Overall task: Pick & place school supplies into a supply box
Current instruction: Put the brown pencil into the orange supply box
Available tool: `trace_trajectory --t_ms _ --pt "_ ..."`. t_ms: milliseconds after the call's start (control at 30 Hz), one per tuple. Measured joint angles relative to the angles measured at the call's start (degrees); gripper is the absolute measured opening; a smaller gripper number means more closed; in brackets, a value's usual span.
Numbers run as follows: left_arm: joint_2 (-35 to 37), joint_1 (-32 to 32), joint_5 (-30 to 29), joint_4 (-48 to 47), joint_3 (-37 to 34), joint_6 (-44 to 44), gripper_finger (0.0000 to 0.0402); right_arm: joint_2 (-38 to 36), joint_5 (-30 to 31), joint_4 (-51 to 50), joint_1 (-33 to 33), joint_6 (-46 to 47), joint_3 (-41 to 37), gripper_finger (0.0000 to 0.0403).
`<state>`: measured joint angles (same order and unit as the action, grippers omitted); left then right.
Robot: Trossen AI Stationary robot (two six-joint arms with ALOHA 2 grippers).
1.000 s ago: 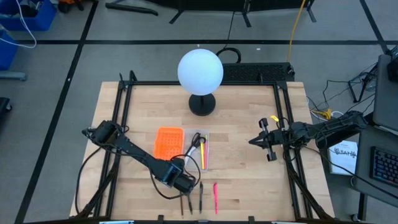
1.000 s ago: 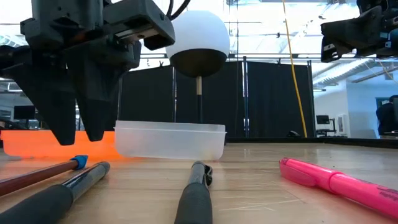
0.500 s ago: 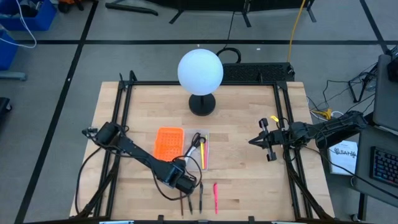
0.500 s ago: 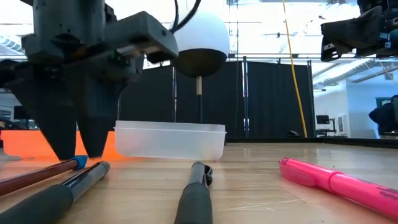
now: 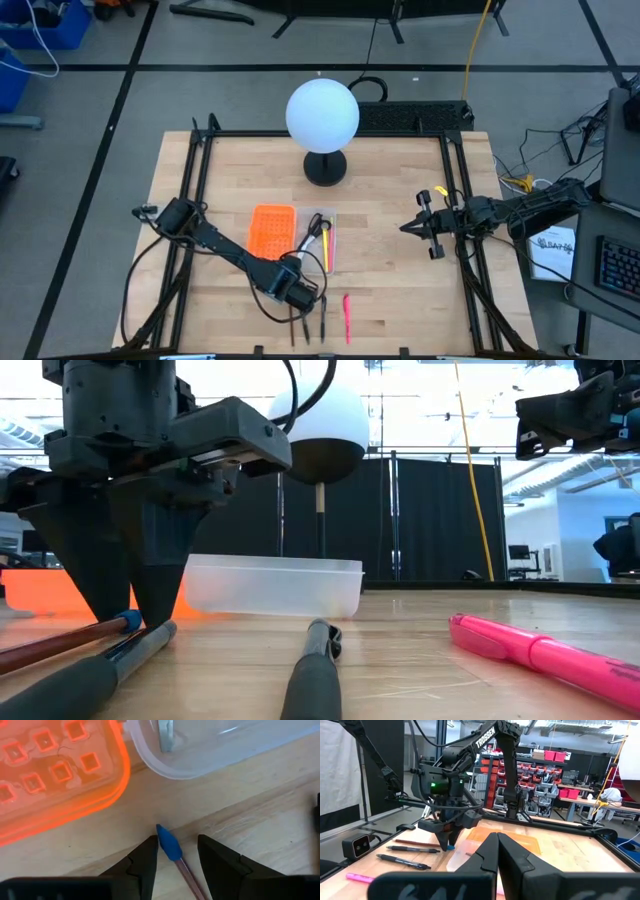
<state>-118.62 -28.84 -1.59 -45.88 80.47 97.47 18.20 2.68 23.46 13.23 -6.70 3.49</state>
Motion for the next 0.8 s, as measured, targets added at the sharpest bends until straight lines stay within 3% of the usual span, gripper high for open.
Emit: trace_trajectory --t_ms 133,400,600,800 --pt "0.5 -0.1 -0.1 0.2 -0.1 0.1 0.0128 0.0 0.0 0.0 0.0 0.0 0.0 0.0" --pt "0.6 -0.2 -0.1 0.1 -0.3 0.0 0.0019 0.0 0.0 0.0 0.0 0.0 0.0 0.0" --pt "1.5 -0.9 0.4 0.8 0.8 0.6 0.0033 0.0 0.0 -0.1 0.0 0.0 0.0 0.0" --pt "7.3 -1.6 -0.7 -1.9 7.9 -1.1 0.0018 0.0 0.0 -0.1 0.0 -0.3 0.0 0.0"
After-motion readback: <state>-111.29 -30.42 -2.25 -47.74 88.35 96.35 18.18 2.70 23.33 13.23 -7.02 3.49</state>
